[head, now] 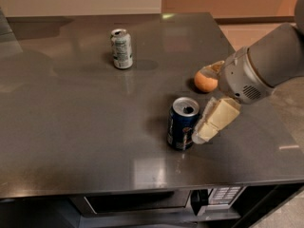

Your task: Knock pepsi can over

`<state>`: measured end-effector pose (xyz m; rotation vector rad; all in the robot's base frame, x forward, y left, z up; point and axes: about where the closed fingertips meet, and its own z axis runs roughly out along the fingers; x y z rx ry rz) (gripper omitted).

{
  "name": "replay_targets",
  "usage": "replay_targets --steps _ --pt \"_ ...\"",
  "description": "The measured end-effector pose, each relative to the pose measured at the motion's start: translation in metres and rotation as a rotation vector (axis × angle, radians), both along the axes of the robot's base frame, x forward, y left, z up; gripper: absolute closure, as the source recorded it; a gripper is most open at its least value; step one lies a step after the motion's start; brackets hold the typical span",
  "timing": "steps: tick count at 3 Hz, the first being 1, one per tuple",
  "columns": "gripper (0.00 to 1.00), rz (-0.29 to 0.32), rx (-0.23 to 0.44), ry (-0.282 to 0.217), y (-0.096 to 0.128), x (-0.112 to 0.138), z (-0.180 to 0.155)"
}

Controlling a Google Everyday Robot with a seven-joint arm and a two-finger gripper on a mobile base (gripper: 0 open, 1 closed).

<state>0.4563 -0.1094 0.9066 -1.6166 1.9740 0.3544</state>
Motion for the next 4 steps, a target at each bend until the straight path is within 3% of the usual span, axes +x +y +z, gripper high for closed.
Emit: replay_targets --steps 1,2,4 --pt "0.00 0.018 0.060 0.008 0.015 -0.003 -0.008" --pt "0.18 0.030 0.095 0.003 0.024 -0.007 -0.016" --pt "0.64 0.037 0.144 0.017 0.028 -0.008 -0.006"
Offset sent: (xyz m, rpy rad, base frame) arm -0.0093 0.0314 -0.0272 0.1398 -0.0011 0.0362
